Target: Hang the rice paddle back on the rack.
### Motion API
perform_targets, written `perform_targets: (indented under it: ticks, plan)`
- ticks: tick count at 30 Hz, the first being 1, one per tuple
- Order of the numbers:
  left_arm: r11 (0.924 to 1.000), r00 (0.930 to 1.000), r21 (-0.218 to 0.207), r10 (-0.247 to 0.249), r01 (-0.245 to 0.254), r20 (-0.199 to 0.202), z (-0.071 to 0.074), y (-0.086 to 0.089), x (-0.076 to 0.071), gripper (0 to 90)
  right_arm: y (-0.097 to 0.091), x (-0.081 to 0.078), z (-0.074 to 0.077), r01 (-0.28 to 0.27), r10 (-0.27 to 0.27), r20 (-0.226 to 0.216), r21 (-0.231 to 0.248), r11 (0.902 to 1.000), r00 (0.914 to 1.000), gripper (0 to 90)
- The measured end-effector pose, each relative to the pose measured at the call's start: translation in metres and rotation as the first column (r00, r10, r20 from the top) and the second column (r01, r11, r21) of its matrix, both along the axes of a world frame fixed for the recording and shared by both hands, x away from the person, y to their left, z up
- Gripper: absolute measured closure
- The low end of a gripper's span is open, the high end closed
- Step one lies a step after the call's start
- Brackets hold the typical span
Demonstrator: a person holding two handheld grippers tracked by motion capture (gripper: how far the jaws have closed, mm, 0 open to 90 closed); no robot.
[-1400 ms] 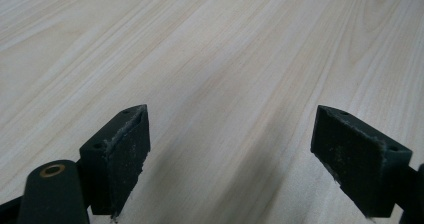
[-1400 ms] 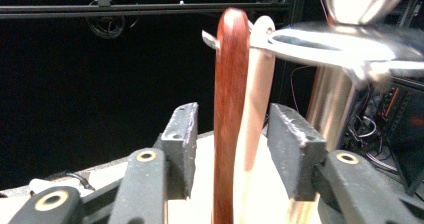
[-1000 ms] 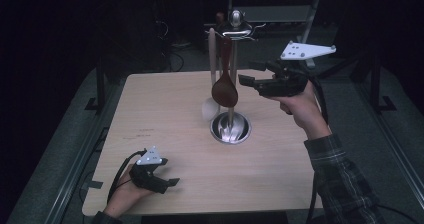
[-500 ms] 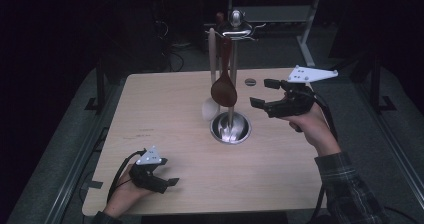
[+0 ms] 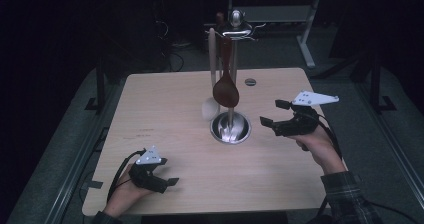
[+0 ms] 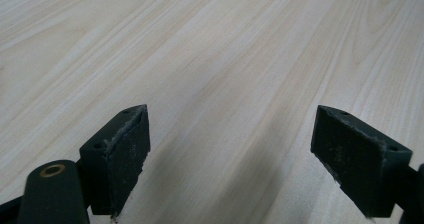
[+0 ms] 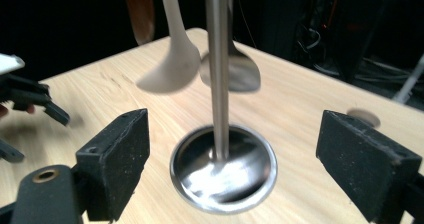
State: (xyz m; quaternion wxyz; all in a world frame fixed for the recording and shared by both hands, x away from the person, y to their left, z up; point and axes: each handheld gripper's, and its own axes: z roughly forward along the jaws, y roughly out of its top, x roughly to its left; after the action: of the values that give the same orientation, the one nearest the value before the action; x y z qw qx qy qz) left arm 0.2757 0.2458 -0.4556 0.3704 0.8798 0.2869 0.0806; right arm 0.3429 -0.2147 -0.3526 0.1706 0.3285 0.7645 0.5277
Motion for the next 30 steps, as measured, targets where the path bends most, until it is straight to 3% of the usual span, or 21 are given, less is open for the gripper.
perform_targets:
  ticks: [9, 16, 30]
  plan:
    - [1.0000, 1.0000, 0.003, -0.002, 0.002, -0.003, 0.000, 0.000, 0.000, 15.6, -0.023, -0.013, -0.037, 0.058, -0.059, -0.060, -0.015, 0.9982, 0.9965, 13.5]
    - [1.0000, 1.0000, 0.003, 0.000, 0.000, -0.004, 0.000, 0.000, 0.000, 15.6, -0.034, -0.022, -0.056, 0.087, -0.091, -0.091, -0.047, 0.9951, 0.9917, 13.5]
    - [0.9999, 0.9999, -0.010, 0.009, -0.009, -0.005, 0.000, 0.001, 0.000, 15.6, -0.040, -0.038, -0.094, 0.111, -0.129, -0.135, -0.130, 0.9852, 0.9824, 13.2]
